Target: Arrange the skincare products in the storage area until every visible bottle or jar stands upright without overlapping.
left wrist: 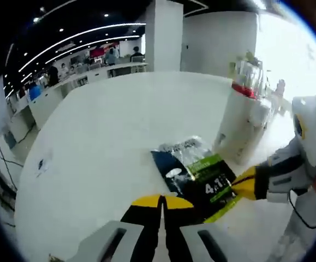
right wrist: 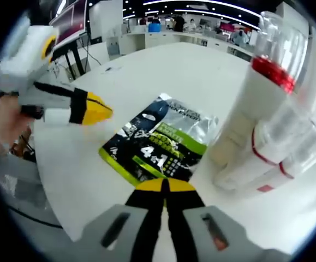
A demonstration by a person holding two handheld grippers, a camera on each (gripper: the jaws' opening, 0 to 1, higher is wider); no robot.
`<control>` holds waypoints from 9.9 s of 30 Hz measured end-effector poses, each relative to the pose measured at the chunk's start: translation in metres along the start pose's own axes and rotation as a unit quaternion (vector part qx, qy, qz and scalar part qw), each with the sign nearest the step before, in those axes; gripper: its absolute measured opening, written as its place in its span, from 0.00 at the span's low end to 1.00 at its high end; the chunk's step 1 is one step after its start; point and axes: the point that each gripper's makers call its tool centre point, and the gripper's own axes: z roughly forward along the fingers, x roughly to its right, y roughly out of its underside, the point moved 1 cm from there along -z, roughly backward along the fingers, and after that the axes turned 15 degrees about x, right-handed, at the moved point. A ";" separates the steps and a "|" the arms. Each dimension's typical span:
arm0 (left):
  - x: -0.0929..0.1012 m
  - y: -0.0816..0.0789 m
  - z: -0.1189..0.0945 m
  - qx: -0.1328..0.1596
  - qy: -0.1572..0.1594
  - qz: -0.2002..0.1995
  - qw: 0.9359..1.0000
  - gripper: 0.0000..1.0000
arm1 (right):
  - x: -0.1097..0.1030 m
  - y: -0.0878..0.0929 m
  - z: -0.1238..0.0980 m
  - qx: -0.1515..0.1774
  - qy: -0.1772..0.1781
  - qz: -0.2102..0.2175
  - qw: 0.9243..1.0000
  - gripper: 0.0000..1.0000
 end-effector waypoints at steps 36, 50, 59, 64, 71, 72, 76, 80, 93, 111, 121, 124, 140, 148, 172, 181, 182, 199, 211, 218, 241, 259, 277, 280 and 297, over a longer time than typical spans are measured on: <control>-0.257 -0.060 -0.042 -0.015 -0.152 0.038 0.988 0.19 | -0.131 -0.266 0.123 0.225 -0.241 -0.035 0.943 0.22; -0.287 0.021 0.017 -0.130 -0.109 0.034 0.985 0.01 | -0.136 -0.236 0.222 0.123 -0.228 -0.005 0.966 0.29; -0.292 0.039 0.033 -0.139 -0.093 0.030 0.985 0.01 | -0.144 -0.211 0.243 0.096 -0.230 -0.002 0.968 0.29; -0.286 0.038 0.030 -0.149 -0.064 0.034 0.986 0.00 | -0.148 -0.203 0.249 0.086 -0.235 -0.006 0.968 0.29; -0.274 0.043 0.020 -0.135 -0.060 0.029 0.989 0.00 | -0.150 -0.193 0.254 0.075 -0.237 0.014 0.969 0.28; -0.273 0.043 0.019 -0.130 -0.060 0.023 0.989 0.00 | -0.152 -0.194 0.253 0.081 -0.239 0.015 0.967 0.27; -0.268 0.044 0.017 -0.114 -0.055 0.001 0.992 0.00 | -0.163 -0.197 0.254 0.071 -0.253 0.032 0.964 0.26; -0.265 0.045 0.014 -0.107 -0.058 -0.004 0.993 0.00 | -0.166 -0.195 0.255 0.059 -0.245 0.034 0.967 0.16; -0.244 0.046 0.006 -0.099 -0.045 -0.071 0.992 0.01 | -0.165 -0.198 0.228 0.043 -0.246 0.046 0.967 0.01; -0.147 -0.020 -0.049 0.050 0.052 -0.252 0.965 0.28 | -0.136 -0.220 0.081 0.149 -0.324 0.101 0.929 0.01; -0.112 -0.043 -0.059 0.074 0.106 -0.260 0.957 0.10 | -0.128 -0.212 0.041 0.164 -0.324 0.106 0.926 0.01; -0.105 -0.048 -0.061 0.075 0.112 -0.271 0.953 0.04 | -0.116 -0.207 0.038 0.160 -0.297 0.124 0.933 0.01; -0.056 -0.050 -0.018 0.028 0.087 -0.152 0.984 0.02 | -0.061 -0.181 0.036 0.114 -0.192 0.155 0.962 0.01; -0.047 -0.039 -0.001 -0.026 0.082 -0.050 0.995 0.02 | -0.048 -0.169 0.039 0.094 -0.151 0.157 0.972 0.01; -0.064 0.054 0.043 -0.162 0.031 -0.069 0.984 0.01 | -0.031 -0.094 0.104 0.007 -0.050 0.127 0.991 0.04; -0.069 0.063 0.048 -0.166 0.036 -0.052 0.984 0.02 | -0.029 -0.094 0.102 0.041 -0.054 0.083 0.994 0.05; -0.070 0.062 0.047 -0.166 0.040 -0.041 0.985 0.02 | -0.031 -0.094 0.103 0.043 -0.059 0.086 0.994 0.04; -0.078 0.060 0.045 -0.143 0.033 0.086 0.985 0.18 | -0.043 -0.082 0.109 0.042 -0.057 0.070 0.995 0.02; -0.102 0.004 0.014 -0.065 -0.008 0.076 0.995 0.26 | -0.042 -0.082 0.110 0.032 -0.059 0.076 0.995 0.02; -0.114 -0.028 -0.028 -0.016 -0.018 0.080 0.996 0.26 | -0.046 -0.095 0.103 0.049 -0.069 0.052 0.995 0.03; -0.156 0.070 -0.171 -0.101 -0.141 -0.016 0.985 0.19 | -0.144 -0.101 0.050 0.112 -0.221 0.148 0.958 0.12; -0.152 0.102 -0.180 -0.138 -0.142 -0.042 0.979 0.29 | -0.158 -0.092 0.041 0.095 -0.215 0.135 0.963 0.12; -0.147 0.083 -0.160 -0.099 -0.067 0.009 0.993 0.25 | -0.192 -0.088 0.052 0.060 -0.243 0.082 0.965 0.12; -0.145 0.076 -0.167 -0.076 -0.069 -0.004 0.995 0.19 | -0.201 -0.087 0.055 0.055 -0.252 0.061 0.964 0.12; -0.126 0.106 -0.161 -0.120 -0.035 0.031 0.992 0.01 | -0.228 -0.090 0.080 0.036 -0.265 0.016 0.963 0.16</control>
